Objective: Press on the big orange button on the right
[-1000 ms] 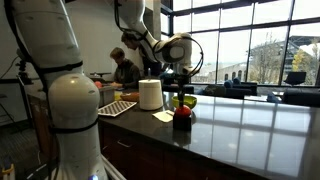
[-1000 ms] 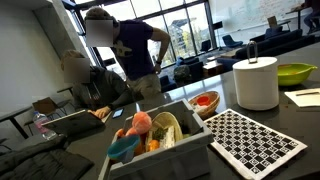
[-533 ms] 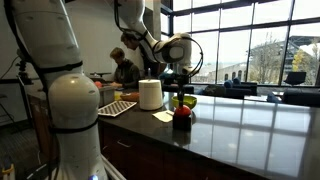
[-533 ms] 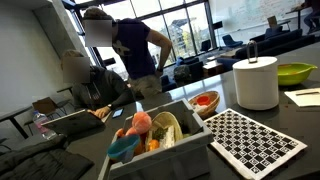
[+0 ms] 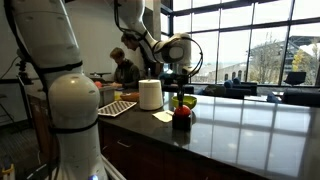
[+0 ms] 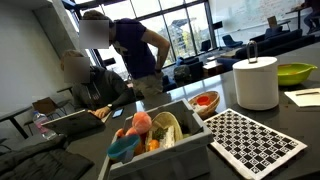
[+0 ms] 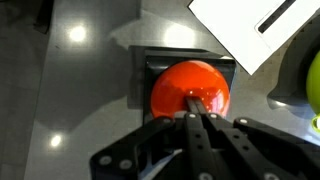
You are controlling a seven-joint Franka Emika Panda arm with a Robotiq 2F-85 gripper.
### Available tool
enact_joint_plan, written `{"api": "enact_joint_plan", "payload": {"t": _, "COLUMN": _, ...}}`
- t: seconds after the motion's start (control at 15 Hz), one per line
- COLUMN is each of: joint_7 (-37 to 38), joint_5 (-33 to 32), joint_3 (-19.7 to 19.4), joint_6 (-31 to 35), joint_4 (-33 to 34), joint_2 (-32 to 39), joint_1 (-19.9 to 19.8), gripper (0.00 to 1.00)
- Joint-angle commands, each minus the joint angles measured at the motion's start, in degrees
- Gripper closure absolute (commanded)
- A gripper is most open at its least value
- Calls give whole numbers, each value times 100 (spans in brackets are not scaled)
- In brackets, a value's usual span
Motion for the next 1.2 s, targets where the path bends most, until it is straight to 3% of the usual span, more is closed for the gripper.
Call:
{"api": "enact_joint_plan", "payload": {"t": 0.0, "joint_7": -136, "joint_5": 258, "joint_3": 26, "joint_6": 179, "joint_4": -258, "joint_2": 304, "joint_1": 137, "gripper": 100}}
{"api": "enact_joint_plan", "payload": {"t": 0.6, "joint_7": -247, "joint_5": 377, "joint_3": 28, "joint_6": 177, "joint_4": -282, "joint_2": 351, "joint_1": 187, "gripper": 100}}
{"api": "enact_joint_plan", "payload": {"t": 1.13, "joint_7": -180, "joint_5": 310, "joint_3": 87, "joint_6": 46, "joint_4": -275, "joint_2": -20, "joint_1": 193, "gripper": 100}}
